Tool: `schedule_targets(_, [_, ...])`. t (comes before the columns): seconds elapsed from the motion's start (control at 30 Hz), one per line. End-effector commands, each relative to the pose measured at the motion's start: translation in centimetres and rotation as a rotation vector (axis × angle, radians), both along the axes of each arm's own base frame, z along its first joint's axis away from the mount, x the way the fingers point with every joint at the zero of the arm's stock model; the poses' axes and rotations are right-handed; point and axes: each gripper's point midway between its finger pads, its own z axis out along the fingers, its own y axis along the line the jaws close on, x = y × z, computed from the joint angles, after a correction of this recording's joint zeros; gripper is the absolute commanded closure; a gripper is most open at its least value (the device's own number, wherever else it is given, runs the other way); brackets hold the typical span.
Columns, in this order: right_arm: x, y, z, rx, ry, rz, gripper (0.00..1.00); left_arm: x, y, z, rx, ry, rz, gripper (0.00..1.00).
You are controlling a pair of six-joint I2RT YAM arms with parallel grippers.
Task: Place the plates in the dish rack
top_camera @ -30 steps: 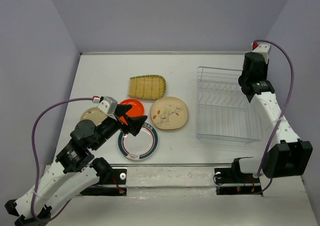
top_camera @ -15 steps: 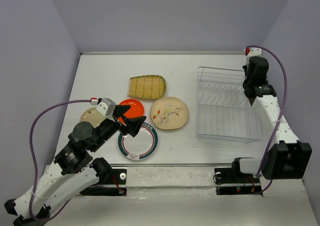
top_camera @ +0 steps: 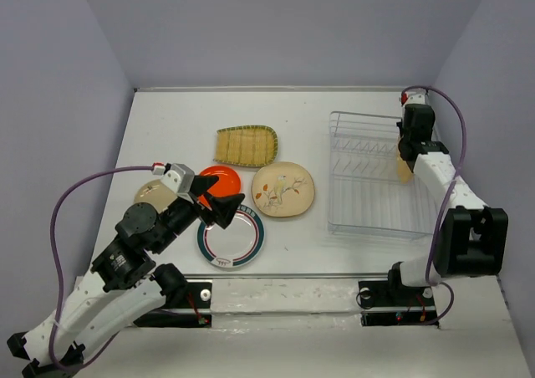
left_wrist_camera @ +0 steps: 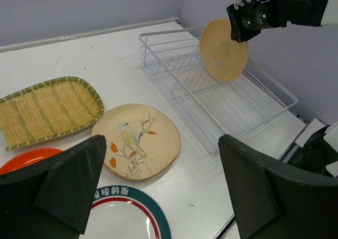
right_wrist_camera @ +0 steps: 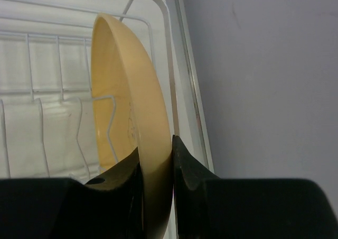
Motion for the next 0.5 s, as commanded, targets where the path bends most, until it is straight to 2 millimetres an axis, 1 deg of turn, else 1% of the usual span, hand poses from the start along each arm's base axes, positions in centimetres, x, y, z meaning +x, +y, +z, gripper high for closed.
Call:
schedule_targets(0.0, [1.5,0.9,-0.6,0.110,-0.068,0.022,0.93,0.4,-0.1,0.1,0.006,-0.017,0.014,0.01])
schedule_targets(0.03, [1.9,1.4,-1.0,0.134,-0.071,0.041,0.93,0.5,-0.2,0.0,0.011,-0.013,0.014,0.01])
schedule_targets(0.07, [2.0,1.3,-1.5,0.149,-0.071,0.039,0.93,0.5,-0.2,-0.1,0.012,-0.012,0.016,0.01])
schedule_targets(0.1, [2.2,1.6,-2.4,0.169,-0.061,0.045,0.93,0.7,-0.1,-0.1,0.017,-0.010,0.023,0.01])
schedule_targets(0.13, [2.9,1.8,-2.6,0.201,-0.078,0.065,0.93,0.8,0.1,-0.1,0.015,-0.008,0.036,0.01])
schedule_targets(0.17, [3.2,1.6,-2.7,0.216,-0.088,0.073,0.93,0.9,0.2,-0.1,0.014,-0.009,0.039,0.01])
schedule_targets(0.2, [4.1,1.3,-2.9,0.229,-0.098,0.080,0.93,1.1,0.4,-0.1,0.014,-0.011,0.054,0.01])
schedule_targets(0.23, [4.5,1.6,-3.2,0.239,-0.093,0.096,0.93,1.3,0.6,-0.2,0.015,-0.010,0.068,0.01])
schedule_targets(0.3, [5.7,1.2,-3.2,0.264,-0.105,0.115,0.93,1.8,1.0,-0.3,0.016,-0.004,0.095,0.01])
schedule_targets(0.33, [6.9,1.4,-3.1,0.274,-0.112,0.132,0.93,2.0,1.1,-0.4,0.019,-0.002,0.102,0.01])
schedule_targets(0.4, [8.0,0.5,-2.8,0.297,-0.130,0.130,0.93,2.6,1.3,-0.7,0.030,0.008,0.121,0.01])
schedule_targets(0.43, [8.7,0.7,-2.8,0.310,-0.134,0.139,0.93,2.8,1.4,-0.9,0.032,0.013,0.131,0.01])
schedule_targets(0.47, [9.8,0.3,-2.6,0.328,-0.148,0.141,0.93,3.2,1.6,-1.2,0.041,0.021,0.146,0.01])
